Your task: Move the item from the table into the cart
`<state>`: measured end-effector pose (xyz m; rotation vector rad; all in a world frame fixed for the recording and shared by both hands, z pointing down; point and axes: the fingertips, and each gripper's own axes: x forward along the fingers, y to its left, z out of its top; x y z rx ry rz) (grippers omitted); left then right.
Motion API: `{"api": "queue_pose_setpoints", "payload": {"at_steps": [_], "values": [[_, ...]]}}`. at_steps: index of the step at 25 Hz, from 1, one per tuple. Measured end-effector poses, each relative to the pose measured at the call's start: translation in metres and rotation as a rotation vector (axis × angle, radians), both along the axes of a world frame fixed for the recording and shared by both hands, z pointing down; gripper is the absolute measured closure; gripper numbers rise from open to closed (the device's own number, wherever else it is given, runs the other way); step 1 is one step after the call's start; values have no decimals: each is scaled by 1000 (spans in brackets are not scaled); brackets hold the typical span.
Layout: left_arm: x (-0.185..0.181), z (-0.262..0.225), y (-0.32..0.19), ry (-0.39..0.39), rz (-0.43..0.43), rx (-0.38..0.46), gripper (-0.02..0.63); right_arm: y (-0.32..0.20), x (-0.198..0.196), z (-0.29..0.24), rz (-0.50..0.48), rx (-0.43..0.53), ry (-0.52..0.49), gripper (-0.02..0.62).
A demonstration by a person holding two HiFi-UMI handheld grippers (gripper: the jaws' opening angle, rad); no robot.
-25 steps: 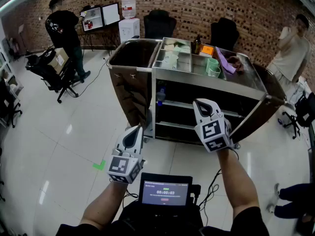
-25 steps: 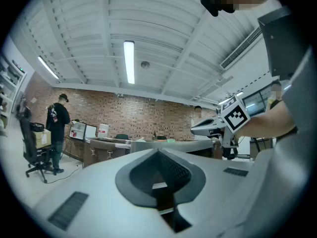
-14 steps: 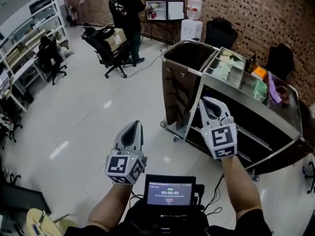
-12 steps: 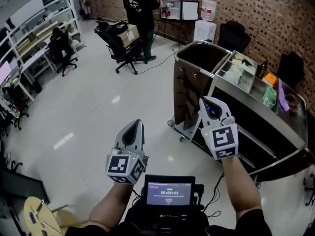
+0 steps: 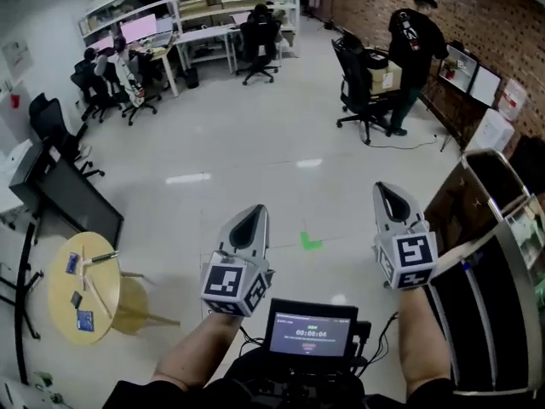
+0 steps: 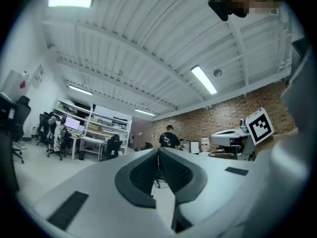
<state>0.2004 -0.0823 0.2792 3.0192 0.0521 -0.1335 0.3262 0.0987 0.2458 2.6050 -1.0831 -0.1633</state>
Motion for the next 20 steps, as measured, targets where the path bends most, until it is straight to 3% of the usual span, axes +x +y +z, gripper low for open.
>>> {"api": "queue_pose_setpoints", "payload": {"at_steps": [4,8,9,10,11,16,20], "values": [[-68,25,-156,-28,-179,-2,595,-180,-38,19,-183,25,-34,595],[-131,35,-274,-43,-381,16,592,-334,-78,37,-401,14,-70,595],[-144,39,-297,-48,-425,14,592,-365,-87,40,-442,9,-63,595],[-157,41,-318,-51,-470,6,592,-394,-95,42,-481,4,-44,543],[-170,42,-338,-51,-518,-3,592,-422,-104,42,-523,0,-21,537],[-254,47,-423,-102,-765,6,591,-559,-177,56,-797,-8,-71,537],[-329,63,-483,-130,-952,-40,571,-654,-256,67,-996,-35,-80,537]]}}
